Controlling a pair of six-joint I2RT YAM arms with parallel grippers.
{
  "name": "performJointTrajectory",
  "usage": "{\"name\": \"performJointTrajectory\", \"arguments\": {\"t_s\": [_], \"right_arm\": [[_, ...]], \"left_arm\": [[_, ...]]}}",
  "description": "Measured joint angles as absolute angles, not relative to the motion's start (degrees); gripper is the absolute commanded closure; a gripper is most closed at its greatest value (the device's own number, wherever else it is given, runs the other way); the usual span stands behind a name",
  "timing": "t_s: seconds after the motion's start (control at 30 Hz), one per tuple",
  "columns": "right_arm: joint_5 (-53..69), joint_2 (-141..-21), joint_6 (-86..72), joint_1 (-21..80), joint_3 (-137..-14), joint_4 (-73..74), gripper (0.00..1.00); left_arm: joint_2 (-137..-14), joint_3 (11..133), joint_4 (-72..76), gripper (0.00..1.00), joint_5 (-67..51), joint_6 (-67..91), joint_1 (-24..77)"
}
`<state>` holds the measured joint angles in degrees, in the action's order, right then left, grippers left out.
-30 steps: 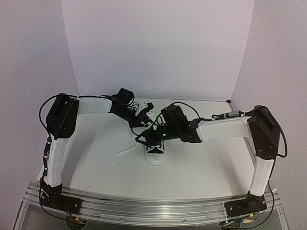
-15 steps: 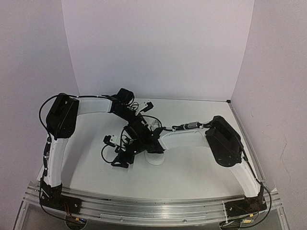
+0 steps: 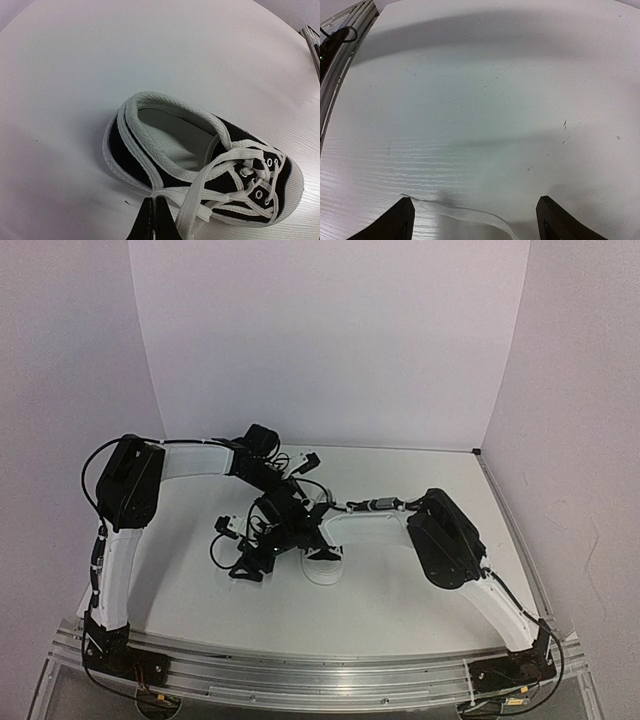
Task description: Tie the shoes
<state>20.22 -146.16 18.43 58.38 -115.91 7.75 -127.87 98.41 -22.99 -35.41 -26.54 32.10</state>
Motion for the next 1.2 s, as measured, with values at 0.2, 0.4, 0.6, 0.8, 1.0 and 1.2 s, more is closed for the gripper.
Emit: {"name": "performJointTrajectory", "arguments": {"t_s": [0.2,0.4,0.6,0.8,1.0,1.2], "right_arm": [[21.6,-149.5,18.6,57.1,-120.2,12.7,0.24],[20.8,-148.3,20.0,56.9,-118.3,13.7,0.58],[18.6,-145.4,20.7,57.0,-113.8,14.1,1.00],[16.3,-144.1,16.9,57.5,-112.5,14.5,1.00],[12.2,-130.5,6.3,57.5,-94.5,8.5,1.00],[7.9,-109.5,-6.4,55.2,-76.9,-2.8,1.00]], "left_arm": [[-127.9,98.4,-23.0,1.00,-35.7,-26.7,32.1],[-127.9,98.4,-23.0,1.00,-35.8,-26.7,32.1],[-127.9,98.5,-23.1,1.00,-35.7,-26.7,32.1],[-127.9,100.2,-24.7,1.00,-33.1,-26.9,32.1],[-127.9,102.9,-26.5,1.00,-28.9,-27.0,32.1],[-127.9,103.0,-28.2,1.00,-26.5,-27.3,32.1]]}}
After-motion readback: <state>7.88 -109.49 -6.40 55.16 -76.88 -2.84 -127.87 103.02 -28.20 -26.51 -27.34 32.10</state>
